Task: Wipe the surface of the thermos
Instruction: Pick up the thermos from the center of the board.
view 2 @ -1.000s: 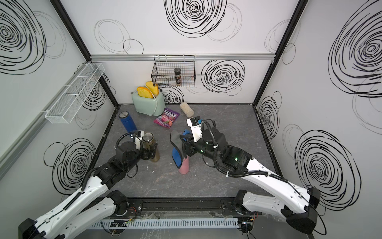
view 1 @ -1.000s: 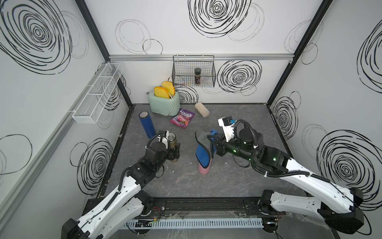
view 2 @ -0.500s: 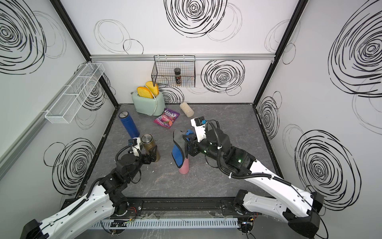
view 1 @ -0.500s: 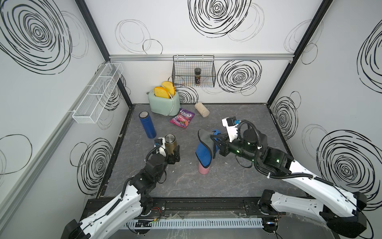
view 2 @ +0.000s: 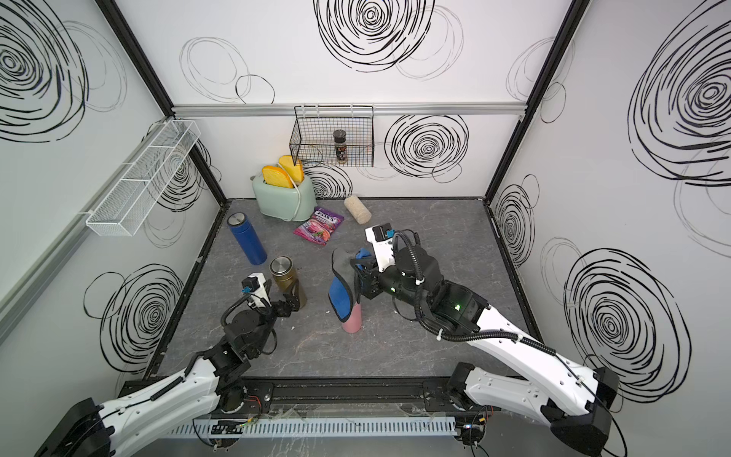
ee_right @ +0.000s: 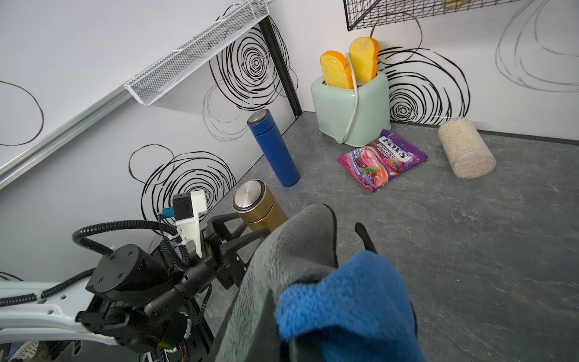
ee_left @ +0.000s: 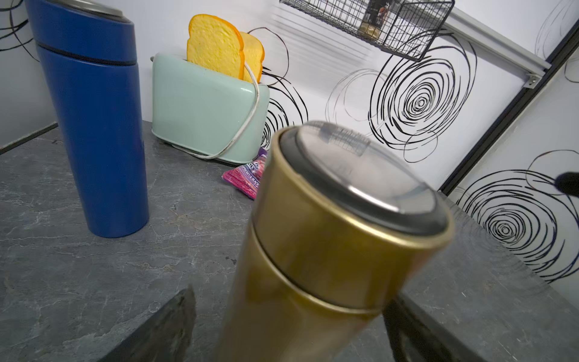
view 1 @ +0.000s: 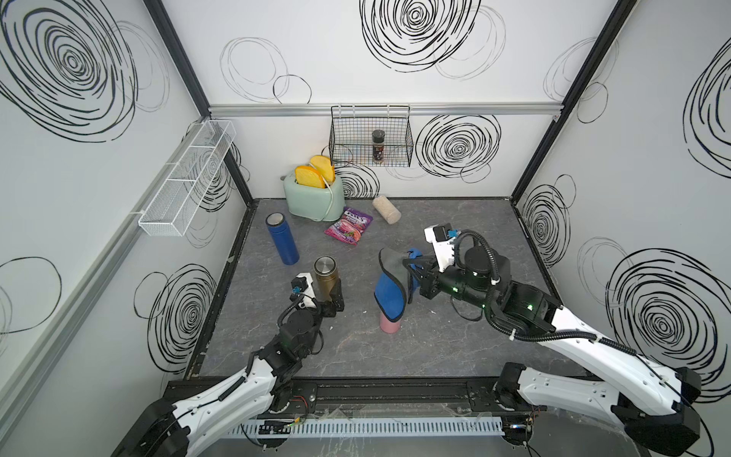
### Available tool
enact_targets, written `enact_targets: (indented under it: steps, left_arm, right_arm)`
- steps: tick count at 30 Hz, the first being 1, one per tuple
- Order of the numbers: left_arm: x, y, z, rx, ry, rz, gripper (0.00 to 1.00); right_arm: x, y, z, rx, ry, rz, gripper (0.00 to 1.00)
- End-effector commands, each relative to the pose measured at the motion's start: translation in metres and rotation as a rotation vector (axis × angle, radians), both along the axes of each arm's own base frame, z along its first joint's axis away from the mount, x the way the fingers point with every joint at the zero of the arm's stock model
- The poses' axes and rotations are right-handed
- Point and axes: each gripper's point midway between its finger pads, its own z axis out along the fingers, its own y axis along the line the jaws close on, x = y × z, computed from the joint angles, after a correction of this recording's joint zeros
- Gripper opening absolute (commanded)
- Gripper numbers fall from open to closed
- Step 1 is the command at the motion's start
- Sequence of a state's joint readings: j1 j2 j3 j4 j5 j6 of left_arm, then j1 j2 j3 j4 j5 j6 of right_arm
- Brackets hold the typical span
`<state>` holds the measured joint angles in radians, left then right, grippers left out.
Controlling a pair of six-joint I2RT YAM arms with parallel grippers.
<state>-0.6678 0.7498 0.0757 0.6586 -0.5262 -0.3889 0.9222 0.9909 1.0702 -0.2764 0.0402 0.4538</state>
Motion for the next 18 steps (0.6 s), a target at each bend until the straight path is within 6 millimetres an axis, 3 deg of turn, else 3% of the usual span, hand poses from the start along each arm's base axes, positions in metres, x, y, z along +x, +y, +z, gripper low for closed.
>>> enact_targets:
  steps: [1, 18]
  left_arm:
    - [0.002, 0.003, 0.033, -0.060, -0.129, 0.031, 0.97]
    - [0.020, -0.007, 0.030, -0.004, -0.129, 0.053, 0.99]
  right_arm:
    - [0.003, 0.000, 0.002, 0.026, 0.005, -0.008, 0.00]
    - [0.009, -0.008, -0.007, 0.013, 0.019, -0.029, 0.00]
